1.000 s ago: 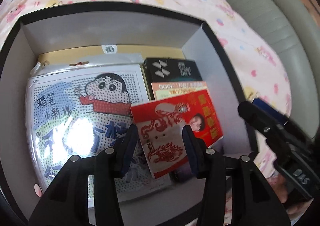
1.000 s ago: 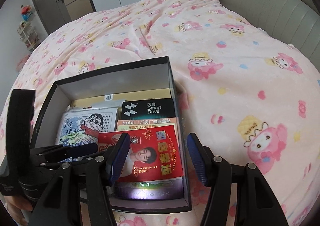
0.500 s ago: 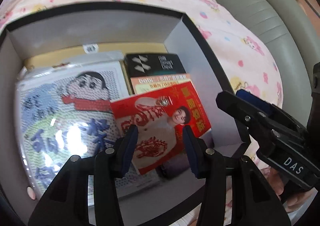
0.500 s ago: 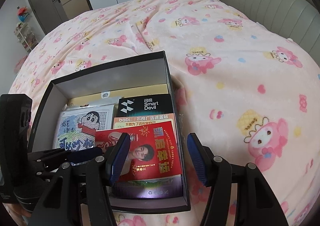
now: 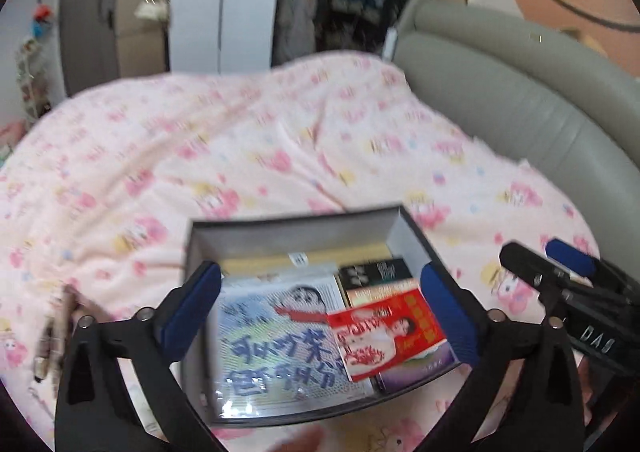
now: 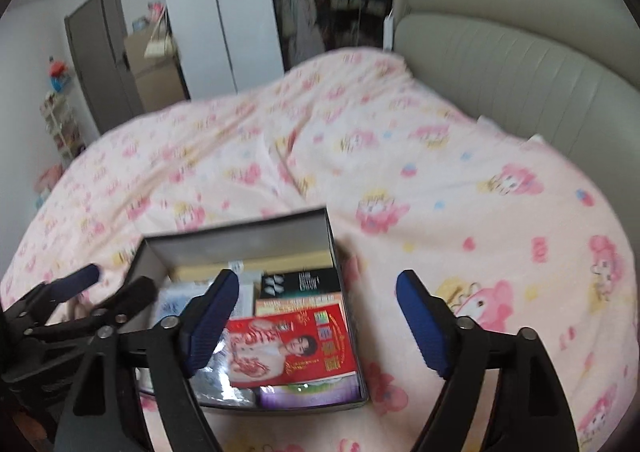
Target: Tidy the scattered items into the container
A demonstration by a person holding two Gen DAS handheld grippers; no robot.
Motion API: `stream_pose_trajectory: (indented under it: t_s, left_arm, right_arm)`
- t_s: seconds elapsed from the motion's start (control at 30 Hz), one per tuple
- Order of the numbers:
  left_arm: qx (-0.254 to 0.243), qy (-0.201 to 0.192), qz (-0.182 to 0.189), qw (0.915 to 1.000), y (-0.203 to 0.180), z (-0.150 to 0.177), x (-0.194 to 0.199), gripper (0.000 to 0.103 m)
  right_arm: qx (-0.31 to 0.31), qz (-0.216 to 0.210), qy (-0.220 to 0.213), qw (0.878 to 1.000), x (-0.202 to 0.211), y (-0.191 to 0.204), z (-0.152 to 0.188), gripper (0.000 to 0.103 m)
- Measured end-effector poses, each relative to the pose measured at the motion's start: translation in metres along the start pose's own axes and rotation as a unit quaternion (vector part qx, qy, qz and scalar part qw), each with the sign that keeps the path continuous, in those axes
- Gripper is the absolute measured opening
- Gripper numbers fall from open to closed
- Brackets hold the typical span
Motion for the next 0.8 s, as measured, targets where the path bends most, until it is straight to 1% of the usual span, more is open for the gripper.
stream_pose_trajectory:
  t_s: [0.07, 0.13, 0.23, 0.3, 0.37, 0.47, 0.63, 0.7, 0.8]
  left_arm:
    - [-0.002, -0.024, -0.019, 0.9995, 0.006, -0.004, 0.021, 0.102]
    - [-0.008, -0.044, -0.037, 0.9983, 0.012, -0.007, 0.039, 0.102]
    - [-0.004, -0.064, -0.046, 0.9968, 0.019, 0.000, 0.068, 0.102]
    - [-0.002, -0.067, -0.048, 0.9966, 0.024, 0.008, 0.087, 0.102]
    - [0.002, -0.068, -0.056, 0.9961, 0.028, 0.018, 0.098, 0.102]
    - [0.004, -0.070, -0.061, 0.9956, 0.031, 0.034, 0.111, 0.102]
    - [0.000, -0.058, -0.062, 0.9964, 0.030, 0.068, 0.120, 0.102]
    - [-0.004, -0.050, -0.074, 0.9959, 0.030, 0.082, 0.118, 0.102]
    - [-0.006, -0.033, -0.076, 0.9965, 0.033, 0.095, 0.111, 0.102]
  right_arm:
    - [0.007, 0.006, -0.015, 1.000, 0.018, 0.010, -0.002, 0.080]
    - [0.011, 0.010, -0.021, 1.000, 0.031, 0.017, -0.002, 0.080]
    - [0.014, 0.004, -0.026, 1.000, 0.054, 0.030, 0.006, 0.081]
    - [0.014, 0.000, -0.026, 1.000, 0.067, 0.038, 0.017, 0.082]
    - [0.018, -0.002, -0.021, 1.000, 0.078, 0.045, 0.031, 0.082]
    - [0.016, 0.006, -0.021, 1.000, 0.092, 0.050, 0.051, 0.082]
    - [0.015, 0.010, -0.020, 1.000, 0.112, 0.056, 0.081, 0.082]
    - [0.011, 0.009, -0.015, 1.000, 0.114, 0.057, 0.092, 0.082]
    - [0.015, 0.011, 0.000, 1.000, 0.109, 0.058, 0.105, 0.082]
Point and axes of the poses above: each gripper's, at about its wrist camera, not at the fingertips, and x roughly against the way its jaws point, y to its left, z to its underside, the point moved 6 cm from there along -x, roughly the way its jaws point, and after that the axes turned 6 degrees about -z, right-handed, at the moved point
